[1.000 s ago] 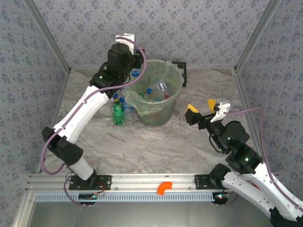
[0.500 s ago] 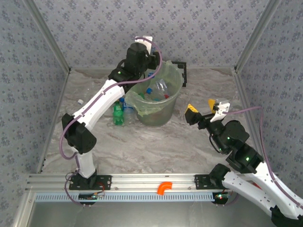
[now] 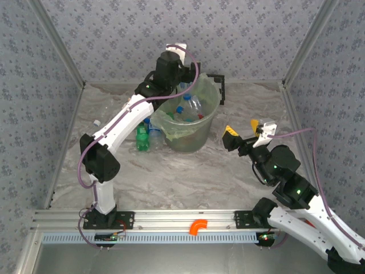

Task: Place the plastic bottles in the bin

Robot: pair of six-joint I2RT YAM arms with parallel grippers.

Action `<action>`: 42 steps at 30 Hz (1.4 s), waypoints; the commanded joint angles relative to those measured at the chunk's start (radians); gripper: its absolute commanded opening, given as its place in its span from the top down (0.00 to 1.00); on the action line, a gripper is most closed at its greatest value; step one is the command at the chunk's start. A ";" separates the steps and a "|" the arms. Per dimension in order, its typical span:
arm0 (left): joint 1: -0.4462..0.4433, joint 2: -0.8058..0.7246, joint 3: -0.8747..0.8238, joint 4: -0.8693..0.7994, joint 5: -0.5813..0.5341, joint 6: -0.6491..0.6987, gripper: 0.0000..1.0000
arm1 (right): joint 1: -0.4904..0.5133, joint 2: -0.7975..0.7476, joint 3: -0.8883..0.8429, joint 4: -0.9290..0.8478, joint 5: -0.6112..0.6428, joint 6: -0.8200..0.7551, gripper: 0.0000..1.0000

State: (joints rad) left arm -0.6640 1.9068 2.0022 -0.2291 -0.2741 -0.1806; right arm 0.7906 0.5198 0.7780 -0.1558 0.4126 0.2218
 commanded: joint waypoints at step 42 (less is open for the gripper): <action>0.396 -0.642 -0.746 -0.096 0.020 -0.327 0.05 | 0.067 0.121 0.008 0.094 -0.014 0.001 0.01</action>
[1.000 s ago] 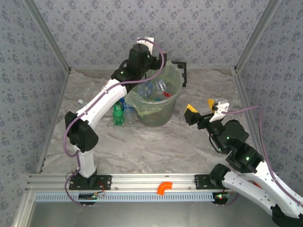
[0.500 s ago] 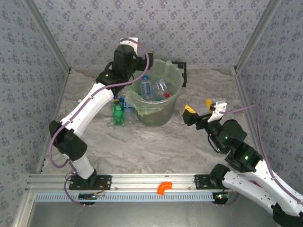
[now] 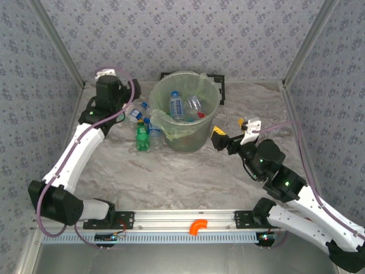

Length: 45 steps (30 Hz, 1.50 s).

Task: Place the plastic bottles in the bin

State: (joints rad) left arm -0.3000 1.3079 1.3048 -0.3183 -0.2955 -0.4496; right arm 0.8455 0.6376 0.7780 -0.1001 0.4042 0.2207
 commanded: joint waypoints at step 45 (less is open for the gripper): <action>0.341 0.806 0.473 -0.160 0.122 0.260 0.11 | 0.031 0.038 -0.001 -0.049 -0.030 -0.057 0.00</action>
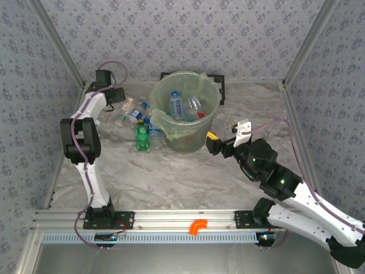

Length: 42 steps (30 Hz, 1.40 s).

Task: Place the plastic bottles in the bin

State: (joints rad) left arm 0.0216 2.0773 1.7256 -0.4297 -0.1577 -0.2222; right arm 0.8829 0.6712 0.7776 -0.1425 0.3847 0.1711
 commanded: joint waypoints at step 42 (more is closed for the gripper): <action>0.078 0.294 0.332 -0.331 -0.016 0.030 0.23 | -0.067 0.022 0.000 -0.008 -0.037 0.018 0.01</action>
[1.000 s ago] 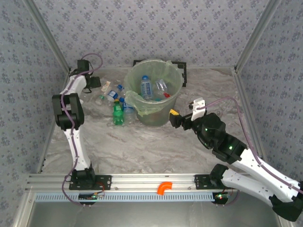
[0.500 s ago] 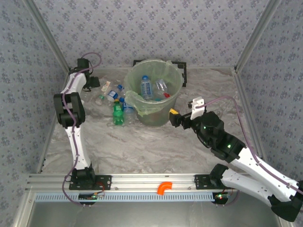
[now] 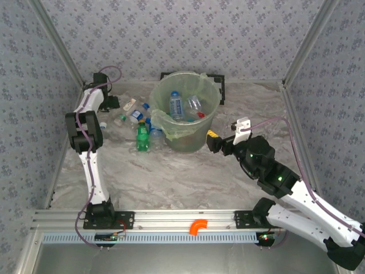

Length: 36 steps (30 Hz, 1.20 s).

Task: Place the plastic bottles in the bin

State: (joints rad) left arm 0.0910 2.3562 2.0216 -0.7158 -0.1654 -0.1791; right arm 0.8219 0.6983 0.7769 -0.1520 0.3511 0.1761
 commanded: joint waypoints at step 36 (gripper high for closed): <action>-0.091 -0.734 -0.950 -0.064 0.015 -0.408 0.32 | -0.012 -0.201 -0.142 0.081 -0.113 0.031 0.01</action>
State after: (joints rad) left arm 0.0010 1.6424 1.0882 -0.7403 -0.1707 -0.5461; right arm 0.8154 0.5159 0.6453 -0.0788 0.2493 0.1944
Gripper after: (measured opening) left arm 0.676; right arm 0.994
